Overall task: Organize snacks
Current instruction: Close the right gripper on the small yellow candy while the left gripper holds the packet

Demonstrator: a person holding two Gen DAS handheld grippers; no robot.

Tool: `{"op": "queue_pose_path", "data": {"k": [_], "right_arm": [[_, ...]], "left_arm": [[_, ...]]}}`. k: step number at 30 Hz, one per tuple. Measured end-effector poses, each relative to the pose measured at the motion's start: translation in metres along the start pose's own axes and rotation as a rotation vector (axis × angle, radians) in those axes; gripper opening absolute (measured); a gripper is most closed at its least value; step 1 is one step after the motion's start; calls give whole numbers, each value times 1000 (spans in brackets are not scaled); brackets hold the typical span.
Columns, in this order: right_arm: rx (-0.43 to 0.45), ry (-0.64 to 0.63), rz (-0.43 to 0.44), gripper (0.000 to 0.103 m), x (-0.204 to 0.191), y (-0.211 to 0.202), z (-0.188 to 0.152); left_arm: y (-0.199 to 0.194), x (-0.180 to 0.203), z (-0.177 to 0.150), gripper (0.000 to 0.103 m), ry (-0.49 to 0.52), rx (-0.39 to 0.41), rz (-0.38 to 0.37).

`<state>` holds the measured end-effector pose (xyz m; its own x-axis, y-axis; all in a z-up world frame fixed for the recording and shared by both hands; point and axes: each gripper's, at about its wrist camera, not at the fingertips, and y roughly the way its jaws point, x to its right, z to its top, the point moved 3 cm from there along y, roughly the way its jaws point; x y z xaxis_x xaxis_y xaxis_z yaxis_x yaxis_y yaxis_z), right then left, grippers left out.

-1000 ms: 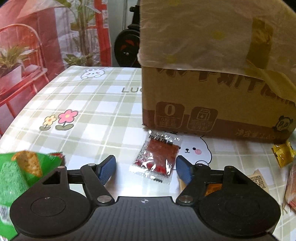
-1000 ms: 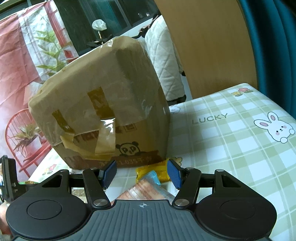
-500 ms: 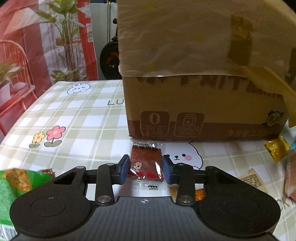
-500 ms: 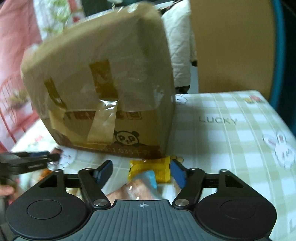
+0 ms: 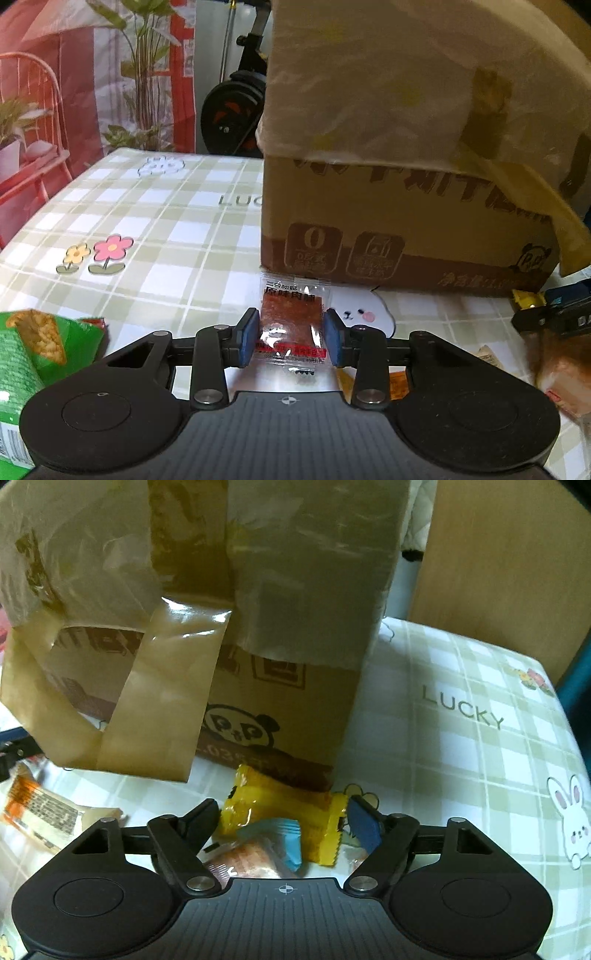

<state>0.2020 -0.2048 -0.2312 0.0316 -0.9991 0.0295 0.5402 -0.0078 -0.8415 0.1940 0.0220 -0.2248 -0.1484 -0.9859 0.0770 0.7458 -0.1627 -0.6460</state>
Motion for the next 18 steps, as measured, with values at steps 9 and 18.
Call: {"op": "queue_pose_path", "data": {"k": [9, 18], "right_arm": [[45, -35, 25, 44, -8, -17, -2], [104, -7, 95, 26, -12, -42, -8]], "left_arm": [[-22, 3, 11, 40, 14, 70, -10], [-39, 7, 18, 40, 5, 111, -19]]}}
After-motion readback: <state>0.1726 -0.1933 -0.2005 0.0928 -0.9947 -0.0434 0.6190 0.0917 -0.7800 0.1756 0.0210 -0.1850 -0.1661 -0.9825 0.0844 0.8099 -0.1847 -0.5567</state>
